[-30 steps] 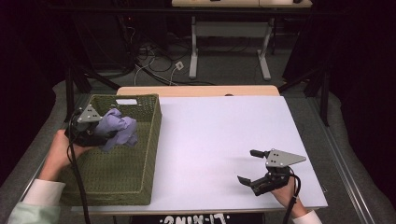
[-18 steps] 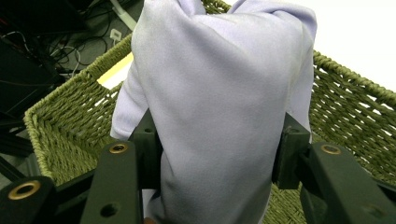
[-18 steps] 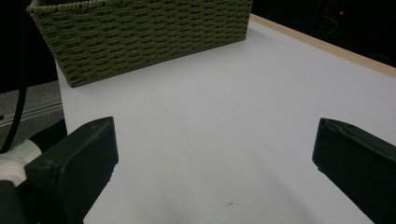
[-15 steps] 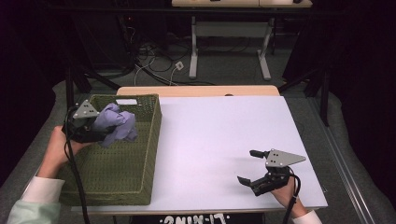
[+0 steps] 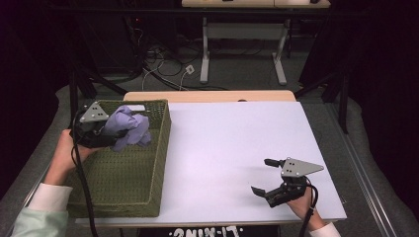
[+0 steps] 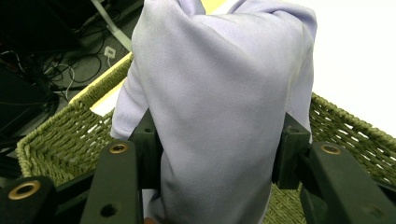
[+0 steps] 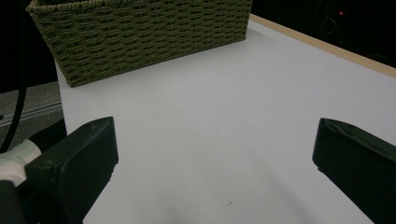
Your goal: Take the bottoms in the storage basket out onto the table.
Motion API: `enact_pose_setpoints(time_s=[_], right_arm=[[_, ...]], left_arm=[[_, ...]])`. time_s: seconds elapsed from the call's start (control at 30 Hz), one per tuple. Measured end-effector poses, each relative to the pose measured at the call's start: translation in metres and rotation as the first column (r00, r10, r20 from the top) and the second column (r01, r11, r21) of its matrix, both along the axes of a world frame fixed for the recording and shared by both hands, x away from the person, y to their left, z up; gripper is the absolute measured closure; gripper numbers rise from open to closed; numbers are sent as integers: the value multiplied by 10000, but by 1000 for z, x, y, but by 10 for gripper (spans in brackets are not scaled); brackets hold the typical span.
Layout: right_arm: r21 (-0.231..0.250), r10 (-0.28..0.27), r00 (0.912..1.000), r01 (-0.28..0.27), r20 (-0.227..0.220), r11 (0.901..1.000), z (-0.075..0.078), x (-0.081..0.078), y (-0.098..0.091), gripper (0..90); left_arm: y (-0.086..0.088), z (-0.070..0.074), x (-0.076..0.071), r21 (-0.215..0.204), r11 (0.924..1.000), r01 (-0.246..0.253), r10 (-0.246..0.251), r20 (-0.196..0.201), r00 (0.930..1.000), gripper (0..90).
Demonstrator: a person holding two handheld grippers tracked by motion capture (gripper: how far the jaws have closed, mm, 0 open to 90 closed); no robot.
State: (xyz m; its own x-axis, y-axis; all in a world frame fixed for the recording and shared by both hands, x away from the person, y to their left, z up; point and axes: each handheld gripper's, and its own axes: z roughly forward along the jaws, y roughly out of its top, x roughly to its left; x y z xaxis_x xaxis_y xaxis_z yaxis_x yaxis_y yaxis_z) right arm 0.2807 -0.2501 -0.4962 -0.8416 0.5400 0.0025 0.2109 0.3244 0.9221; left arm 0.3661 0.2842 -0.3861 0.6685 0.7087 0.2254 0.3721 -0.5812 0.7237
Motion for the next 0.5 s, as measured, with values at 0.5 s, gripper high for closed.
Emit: enact_pose_setpoints(time_s=[0.5], right_arm=[[-1, 17, 10000, -17, -51, 10000, 0, 0, 0, 0]], left_arm=[[-7, 5, 4, -296, 9993, 223, -218, 175, 9996, 493]])
